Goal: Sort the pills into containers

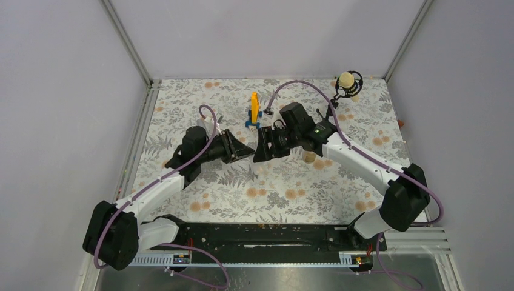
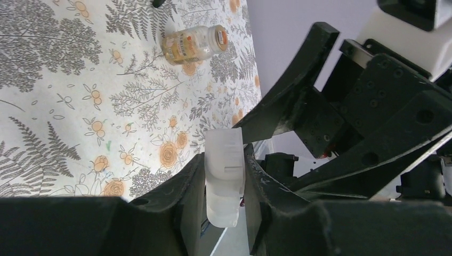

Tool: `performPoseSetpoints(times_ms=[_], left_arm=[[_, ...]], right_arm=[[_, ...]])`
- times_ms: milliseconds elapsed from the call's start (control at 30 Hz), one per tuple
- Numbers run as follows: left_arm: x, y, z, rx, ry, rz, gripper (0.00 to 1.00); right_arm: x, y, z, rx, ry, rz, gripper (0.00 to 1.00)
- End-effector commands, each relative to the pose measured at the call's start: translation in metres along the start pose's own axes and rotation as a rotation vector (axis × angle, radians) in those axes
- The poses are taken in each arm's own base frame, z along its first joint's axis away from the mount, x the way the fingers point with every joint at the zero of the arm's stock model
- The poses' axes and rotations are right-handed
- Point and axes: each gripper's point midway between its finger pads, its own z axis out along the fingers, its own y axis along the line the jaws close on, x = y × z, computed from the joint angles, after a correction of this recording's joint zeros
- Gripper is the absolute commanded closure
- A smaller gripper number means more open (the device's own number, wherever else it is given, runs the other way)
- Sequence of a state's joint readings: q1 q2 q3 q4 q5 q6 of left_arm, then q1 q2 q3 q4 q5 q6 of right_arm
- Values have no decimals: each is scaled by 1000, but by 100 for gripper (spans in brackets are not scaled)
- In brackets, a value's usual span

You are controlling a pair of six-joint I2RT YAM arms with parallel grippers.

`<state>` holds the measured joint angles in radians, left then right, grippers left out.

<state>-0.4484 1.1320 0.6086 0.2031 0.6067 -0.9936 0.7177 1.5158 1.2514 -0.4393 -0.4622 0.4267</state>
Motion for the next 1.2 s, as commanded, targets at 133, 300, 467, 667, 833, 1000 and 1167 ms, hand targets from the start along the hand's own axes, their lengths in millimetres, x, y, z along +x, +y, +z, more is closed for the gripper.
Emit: performPoseSetpoints(times_ms=[133, 300, 467, 667, 833, 1000, 1167], left_arm=[[-21, -26, -11, 76, -48, 71, 100], [-24, -24, -12, 73, -60, 72, 100], [-25, -25, -12, 74, -58, 70, 100], [-27, -23, -12, 69, -60, 67, 100], [-30, -25, -13, 68, -76, 76, 100], [-30, -26, -13, 75, -68, 83, 100], [-31, -30, -14, 102, -77, 84, 100]], right_arm=[[-11, -27, -26, 180, -77, -90, 35], [-17, -33, -26, 218, -100, -78, 53], [-15, -30, -20, 187, -87, -58, 78], [-20, -14, -18, 84, -145, -45, 33], [-25, -7, -17, 3, -167, -42, 43], [-32, 2, -20, -58, -201, -52, 63], [-32, 8, -18, -106, -203, -49, 80]])
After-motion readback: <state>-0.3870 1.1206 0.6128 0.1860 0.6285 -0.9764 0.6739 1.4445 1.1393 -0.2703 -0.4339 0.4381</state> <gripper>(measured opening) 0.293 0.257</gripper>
